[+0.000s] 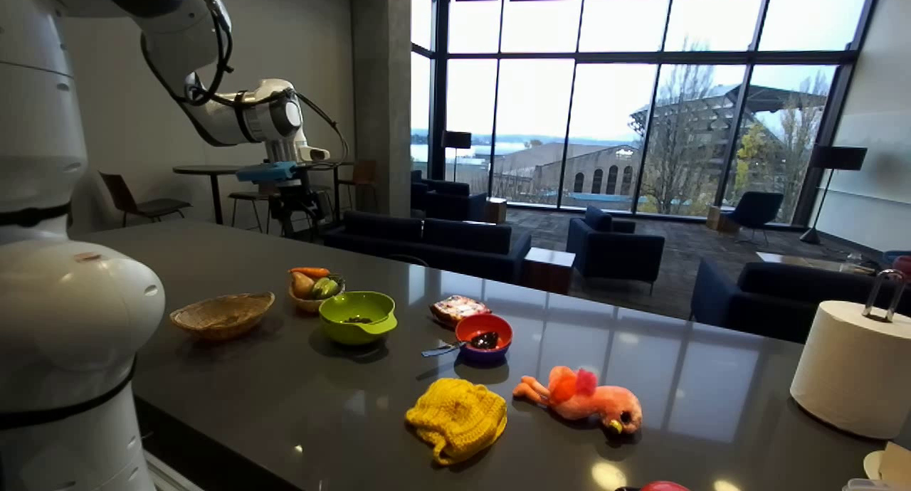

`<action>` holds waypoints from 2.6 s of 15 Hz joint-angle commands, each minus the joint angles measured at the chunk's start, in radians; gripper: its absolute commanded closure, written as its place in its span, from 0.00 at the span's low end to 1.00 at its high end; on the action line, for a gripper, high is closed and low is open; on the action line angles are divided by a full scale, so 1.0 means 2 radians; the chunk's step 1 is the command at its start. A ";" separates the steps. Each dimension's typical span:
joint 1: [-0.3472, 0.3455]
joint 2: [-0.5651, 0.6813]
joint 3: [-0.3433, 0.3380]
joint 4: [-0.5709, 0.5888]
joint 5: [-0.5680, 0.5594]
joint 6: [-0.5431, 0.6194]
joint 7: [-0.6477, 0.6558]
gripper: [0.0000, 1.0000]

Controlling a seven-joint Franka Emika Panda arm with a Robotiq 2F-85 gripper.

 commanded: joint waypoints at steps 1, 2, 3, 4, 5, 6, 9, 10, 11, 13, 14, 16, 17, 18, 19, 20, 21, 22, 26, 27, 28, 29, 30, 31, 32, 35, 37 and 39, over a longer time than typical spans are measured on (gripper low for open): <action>0.015 0.057 -0.022 0.066 -0.012 -0.011 -0.031 0.00; 0.017 0.072 -0.026 0.086 -0.012 -0.020 -0.039 0.00; 0.018 0.083 -0.030 0.101 -0.004 -0.025 -0.050 0.00; 0.019 0.093 -0.034 0.115 -0.002 -0.027 -0.060 0.00; 0.019 0.104 -0.038 0.130 0.003 -0.031 -0.070 0.00; 0.020 0.117 -0.042 0.145 0.003 -0.033 -0.075 0.00; 0.026 0.157 -0.050 0.193 0.006 -0.021 -0.083 0.00; 0.029 0.171 -0.052 0.211 0.006 -0.021 -0.080 0.00; 0.034 0.185 -0.055 0.229 0.004 -0.017 -0.075 0.00; 0.044 0.214 -0.060 0.263 0.003 -0.010 -0.068 0.00; 0.048 0.229 -0.062 0.281 0.007 -0.011 -0.069 0.00; 0.056 0.256 -0.065 0.313 0.012 -0.012 -0.068 0.00; 0.059 0.269 -0.066 0.328 0.016 -0.014 -0.069 0.00; 0.062 0.282 -0.067 0.342 0.021 -0.017 -0.069 0.00; 0.065 0.294 -0.068 0.353 0.024 -0.016 -0.070 0.00; 0.068 0.305 -0.069 0.363 0.029 -0.015 -0.070 0.00; 0.070 0.316 -0.070 0.374 0.033 -0.017 -0.069 0.00; 0.073 0.326 -0.072 0.382 0.035 -0.017 -0.068 0.00; 0.077 0.361 -0.076 0.407 0.039 -0.005 -0.078 0.00; 0.078 0.369 -0.077 0.413 0.039 -0.006 -0.078 0.00; 0.078 0.375 -0.078 0.418 0.039 -0.004 -0.080 0.00; 0.078 0.383 -0.078 0.424 0.040 -0.004 -0.082 0.00; 0.081 0.395 -0.078 0.435 0.040 -0.005 -0.081 0.00; 0.080 0.402 -0.078 0.440 0.041 -0.005 -0.082 0.00; 0.081 0.410 -0.079 0.445 0.040 -0.005 -0.084 0.00; 0.079 0.431 -0.078 0.462 0.046 -0.003 -0.090 0.00; 0.079 0.444 -0.078 0.472 0.049 -0.005 -0.094 0.00; 0.079 0.453 -0.079 0.480 0.051 -0.004 -0.097 0.00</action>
